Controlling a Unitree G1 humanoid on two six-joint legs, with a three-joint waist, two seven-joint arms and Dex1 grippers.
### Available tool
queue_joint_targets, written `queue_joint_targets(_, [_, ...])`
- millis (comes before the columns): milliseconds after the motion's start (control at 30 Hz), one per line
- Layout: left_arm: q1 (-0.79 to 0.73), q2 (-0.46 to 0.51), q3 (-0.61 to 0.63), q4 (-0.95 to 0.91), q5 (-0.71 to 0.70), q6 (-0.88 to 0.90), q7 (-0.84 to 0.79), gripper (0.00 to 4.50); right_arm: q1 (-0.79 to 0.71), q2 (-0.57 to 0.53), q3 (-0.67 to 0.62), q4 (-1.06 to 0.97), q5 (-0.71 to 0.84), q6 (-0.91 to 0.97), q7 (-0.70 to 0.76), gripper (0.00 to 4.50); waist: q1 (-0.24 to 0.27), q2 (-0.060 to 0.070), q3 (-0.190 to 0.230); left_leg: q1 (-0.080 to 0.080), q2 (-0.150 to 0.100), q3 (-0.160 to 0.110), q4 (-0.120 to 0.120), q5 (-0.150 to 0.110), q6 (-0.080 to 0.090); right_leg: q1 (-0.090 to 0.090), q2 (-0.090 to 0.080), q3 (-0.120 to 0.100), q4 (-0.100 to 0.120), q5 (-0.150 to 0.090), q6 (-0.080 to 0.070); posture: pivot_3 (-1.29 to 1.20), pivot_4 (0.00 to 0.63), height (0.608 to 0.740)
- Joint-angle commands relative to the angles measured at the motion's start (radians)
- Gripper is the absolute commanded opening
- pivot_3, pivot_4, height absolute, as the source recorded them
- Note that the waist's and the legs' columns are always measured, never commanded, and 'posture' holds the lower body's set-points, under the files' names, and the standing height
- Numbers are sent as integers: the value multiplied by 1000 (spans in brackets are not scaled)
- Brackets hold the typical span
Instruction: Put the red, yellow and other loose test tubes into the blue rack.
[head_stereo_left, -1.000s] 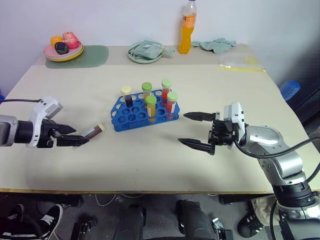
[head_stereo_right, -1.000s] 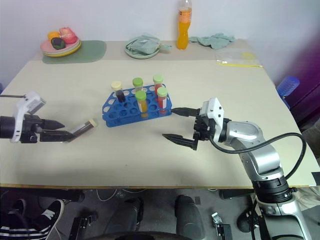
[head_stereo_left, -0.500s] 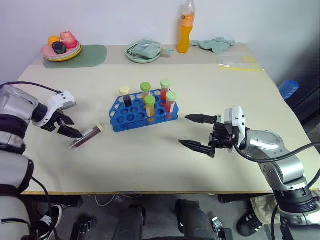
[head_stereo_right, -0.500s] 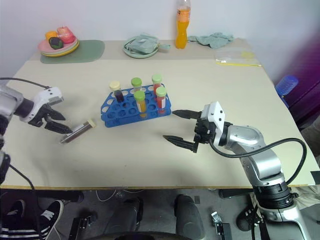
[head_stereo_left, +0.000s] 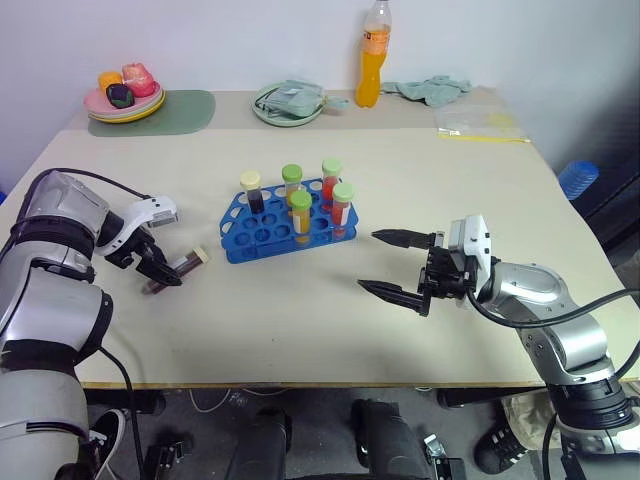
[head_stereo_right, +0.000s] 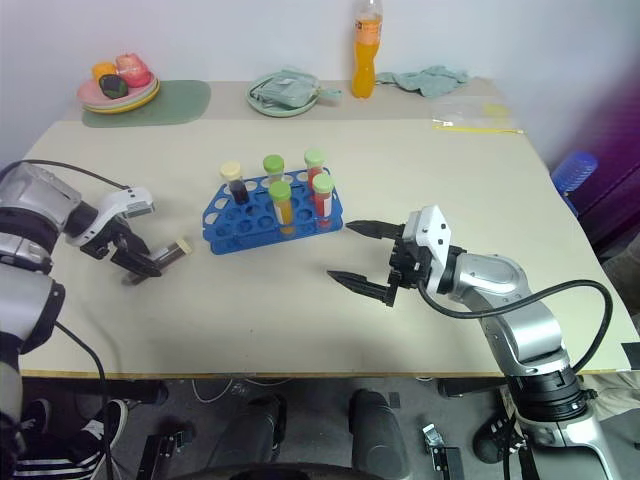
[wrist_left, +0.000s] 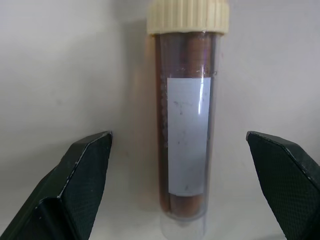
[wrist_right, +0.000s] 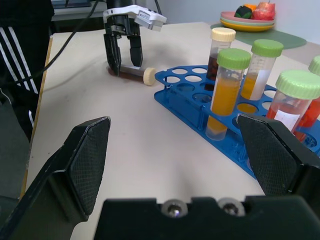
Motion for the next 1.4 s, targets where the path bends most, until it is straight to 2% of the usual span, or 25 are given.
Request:
queue_joint_targets(33, [13, -14, 26, 11, 24, -17, 11, 2701, -2, 4, -22, -33, 2, -20, -6, 4500, 1, 0, 0, 0, 0, 0, 0, 0, 0, 0, 0, 0, 0, 0, 0, 0, 150, 740])
queue_joint_targets(133, [25, -6, 38, 7, 36, -23, 7, 1119, -2, 2, -23, -35, 2, -22, -9, 4500, 0, 0, 0, 1, 0, 0, 0, 0, 0, 1, 0, 0, 0, 0, 0, 0, 150, 740])
queue_joint_targets(167, [30, 2, 42, 5, 39, -26, 4, 790, -2, 2, -22, -36, 3, -20, -11, 4500, 0, 0, 0, 1, 0, 0, 0, 0, 0, 1, 0, 0, 0, 0, 0, 0, 150, 740])
queue_joint_targets(400, [82, 116, 136, -74, 20, -41, 77, 768, -13, 0, -21, -38, 6, -11, -19, 4500, -27, 0, 0, 4, 1, 0, -1, 0, 0, 2, 1, 0, 2, 0, 0, 0, 150, 740])
queue_joint_targets(500, [122, 136, 247, -154, -61, -29, 154, 768, -13, -3, -22, -35, 3, -14, -20, 4500, -25, 0, 0, 4, 1, 0, -2, 0, 0, 1, 1, 0, 3, 0, 0, 0, 150, 740])
queue_joint_targets(567, [226, 134, 451, -357, -202, -8, 291, 768, -20, 0, -20, -28, 0, -14, -23, 4500, -22, 0, 0, 4, 1, 0, -1, 0, 0, 1, 1, 0, 3, 0, 0, 0, 150, 740])
queue_joint_targets(633, [352, 92, 672, -618, -363, 101, 380, 768, -24, 0, -20, -19, 2, -11, -21, 4500, -21, 0, 0, 4, 1, -1, -1, 0, 0, 1, -1, 0, 3, 0, 0, 0, 150, 740])
queue_joint_targets(700, [463, 38, 828, -850, -469, 189, 467, 768, -28, -3, -21, -8, 1, -16, -14, 4500, -18, -1, 0, 2, 1, -1, -1, 0, 0, 2, -2, 0, 2, 2, -4, 0, 150, 740])
queue_joint_targets(767, [565, -36, 957, -1050, -554, 184, 562, 768, -38, -7, -22, 4, 3, -15, -6, 4500, -18, -2, -1, 2, 0, -2, 0, 0, 0, 2, -2, 0, 1, 2, -4, 0, 150, 740])
queue_joint_targets(833, [641, -114, 1028, -1197, -616, 160, 636, 768, -49, -10, -24, 16, 2, -16, 2, 4500, -21, -1, -1, 3, 0, -1, 0, 0, 0, 2, -2, 0, 1, 3, -4, 0, 150, 740])
queue_joint_targets(900, [711, -191, 1031, -1308, -638, 102, 692, 768, -60, -13, -23, 26, 1, -16, 10, 4500, -21, -1, -1, 5, 1, 0, -1, 0, 0, 3, -2, 0, 1, 3, -5, 0, 150, 740])
queue_joint_targets(1000, [805, -292, 967, -1423, -624, 8, 753, 768, -72, -12, -17, 25, 0, -9, 11, 4500, -18, -1, -1, 6, 1, 0, 0, 0, 0, 4, -1, 0, 1, 3, -5, 0, 150, 740])
queue_joint_targets(1067, [860, -349, 900, -1442, -542, -108, 819, 768, -81, -10, -14, 12, 2, 1, 4, 4500, -13, -1, -1, 6, 1, 0, 0, 0, 0, 5, -1, 0, 1, 3, -5, 0, 150, 740])
queue_joint_targets(1200, [902, -431, 817, -1385, -461, -332, 892, 768, -88, -9, -19, -14, 12, 30, -16, 4500, 5, -1, -1, 6, 1, 0, 1, 0, 0, 5, -1, 0, -1, 4, -6, 0, 150, 740])
queue_joint_targets(1267, [896, -479, 780, -1318, -387, -462, 980, 768, -86, -12, -22, -21, 11, 37, -23, 4500, 8, 0, -1, 5, 1, 0, 1, 0, 0, 5, -1, 0, -1, 4, -7, 0, 150, 740])
queue_joint_targets(1400, [874, -526, 714, -1215, -357, -588, 1021, 768, -86, -11, -27, -31, 12, 50, -37, 4500, 11, 0, -1, 5, 0, 0, 2, 0, 0, 7, -1, 0, -4, 4, -7, 0, 150, 740])
